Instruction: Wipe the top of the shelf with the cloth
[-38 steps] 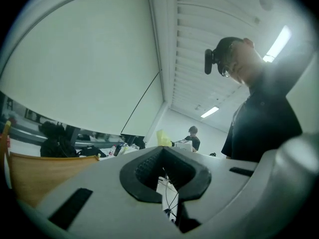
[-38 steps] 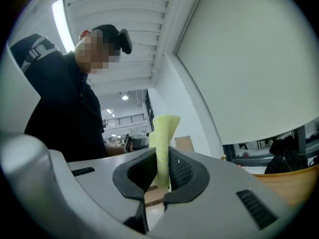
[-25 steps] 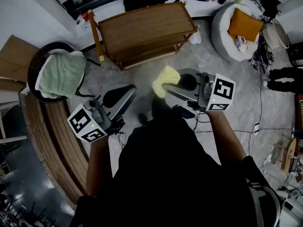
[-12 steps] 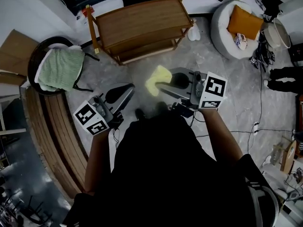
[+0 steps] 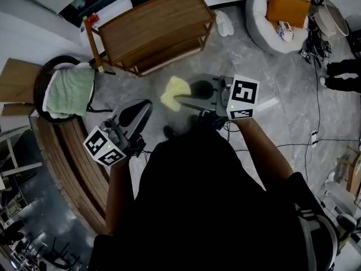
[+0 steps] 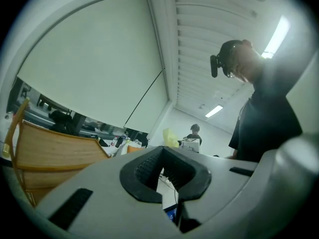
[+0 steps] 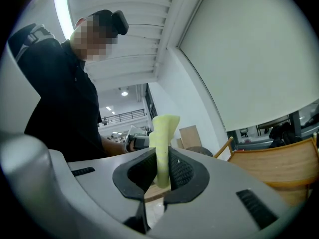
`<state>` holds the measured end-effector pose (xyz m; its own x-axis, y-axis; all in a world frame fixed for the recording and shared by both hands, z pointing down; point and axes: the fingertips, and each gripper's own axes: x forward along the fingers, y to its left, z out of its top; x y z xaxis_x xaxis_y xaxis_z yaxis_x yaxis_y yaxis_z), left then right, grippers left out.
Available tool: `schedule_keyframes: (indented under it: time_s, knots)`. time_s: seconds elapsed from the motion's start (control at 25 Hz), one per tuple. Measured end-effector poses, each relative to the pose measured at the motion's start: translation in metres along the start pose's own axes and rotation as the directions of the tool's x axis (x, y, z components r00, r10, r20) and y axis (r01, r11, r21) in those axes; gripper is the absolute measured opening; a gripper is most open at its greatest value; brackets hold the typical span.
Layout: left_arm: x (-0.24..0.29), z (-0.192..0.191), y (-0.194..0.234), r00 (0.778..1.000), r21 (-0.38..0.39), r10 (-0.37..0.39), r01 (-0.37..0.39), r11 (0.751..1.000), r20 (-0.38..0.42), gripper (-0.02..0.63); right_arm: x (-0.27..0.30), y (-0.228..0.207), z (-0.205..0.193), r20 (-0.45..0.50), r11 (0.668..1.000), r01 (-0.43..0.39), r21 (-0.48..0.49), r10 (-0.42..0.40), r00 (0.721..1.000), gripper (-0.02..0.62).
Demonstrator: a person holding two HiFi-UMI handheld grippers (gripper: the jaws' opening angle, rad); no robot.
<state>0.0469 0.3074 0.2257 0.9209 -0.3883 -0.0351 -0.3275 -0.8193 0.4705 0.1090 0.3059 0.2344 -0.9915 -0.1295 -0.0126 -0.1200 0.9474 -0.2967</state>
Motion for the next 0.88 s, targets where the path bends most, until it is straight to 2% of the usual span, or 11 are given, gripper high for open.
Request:
schedule_keyframes:
  time_s: [0.24,0.52,0.88]
  knots:
    - [0.020,0.001,-0.002,1.000,0.019,0.003,-0.003,1.000,-0.029,0.011,-0.011,-0.012,0.001,0.042,1.000,-0.019,0.025,0.018,0.999,0.047]
    - [0.032,-0.005,-0.005,0.997,0.031,0.037,-0.035,0.999,-0.061,0.011,-0.021,-0.021,0.000,0.042,0.999,-0.023,0.031,0.022,0.999,0.048]
    - [0.034,-0.028,0.001,0.985,0.018,0.117,-0.115,0.993,-0.130,0.011,-0.025,-0.028,-0.015,0.023,0.996,-0.062,0.064,0.060,0.998,0.048]
